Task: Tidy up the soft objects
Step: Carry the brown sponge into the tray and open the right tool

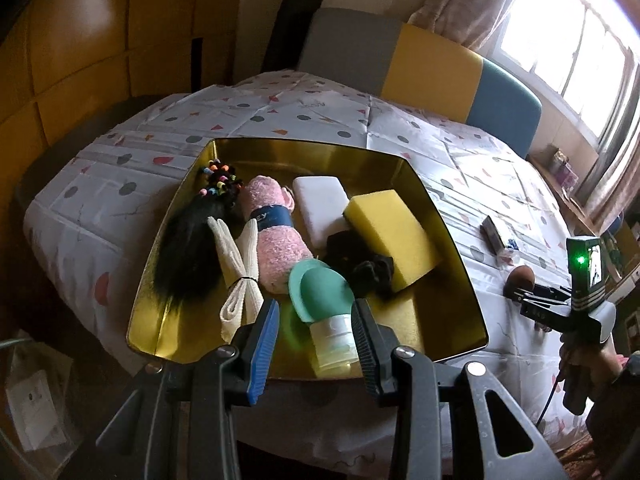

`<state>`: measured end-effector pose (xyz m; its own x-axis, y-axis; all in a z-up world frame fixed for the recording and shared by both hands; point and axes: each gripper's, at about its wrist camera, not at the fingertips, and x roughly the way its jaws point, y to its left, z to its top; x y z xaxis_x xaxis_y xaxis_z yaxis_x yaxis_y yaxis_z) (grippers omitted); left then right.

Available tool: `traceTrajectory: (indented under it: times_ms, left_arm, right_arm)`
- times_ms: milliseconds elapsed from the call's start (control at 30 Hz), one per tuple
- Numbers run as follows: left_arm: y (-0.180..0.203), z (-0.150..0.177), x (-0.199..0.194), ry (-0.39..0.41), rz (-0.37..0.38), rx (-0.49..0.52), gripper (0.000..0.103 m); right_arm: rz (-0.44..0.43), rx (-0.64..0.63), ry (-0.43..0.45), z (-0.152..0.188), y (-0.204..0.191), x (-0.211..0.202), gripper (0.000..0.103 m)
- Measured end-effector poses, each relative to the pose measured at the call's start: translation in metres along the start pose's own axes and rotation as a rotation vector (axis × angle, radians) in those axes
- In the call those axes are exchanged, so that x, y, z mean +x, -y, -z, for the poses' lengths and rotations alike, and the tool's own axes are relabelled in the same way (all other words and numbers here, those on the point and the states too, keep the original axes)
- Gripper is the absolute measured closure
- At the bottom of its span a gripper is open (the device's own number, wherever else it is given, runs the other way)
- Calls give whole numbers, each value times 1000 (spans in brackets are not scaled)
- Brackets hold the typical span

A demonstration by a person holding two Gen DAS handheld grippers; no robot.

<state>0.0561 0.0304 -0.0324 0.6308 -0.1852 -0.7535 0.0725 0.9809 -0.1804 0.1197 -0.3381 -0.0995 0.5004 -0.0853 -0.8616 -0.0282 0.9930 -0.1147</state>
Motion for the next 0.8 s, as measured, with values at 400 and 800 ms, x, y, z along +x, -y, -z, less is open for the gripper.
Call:
traceTrajectory:
  times_ms: [400, 800]
  left_arm:
    - [-36, -1, -11, 41, -32, -79, 66]
    - [-59, 0, -15, 54, -69, -134, 66]
  right_arm:
    - [-75, 54, 90, -5, -7, -49, 57]
    - [-435, -260, 161, -25, -143, -119, 57]
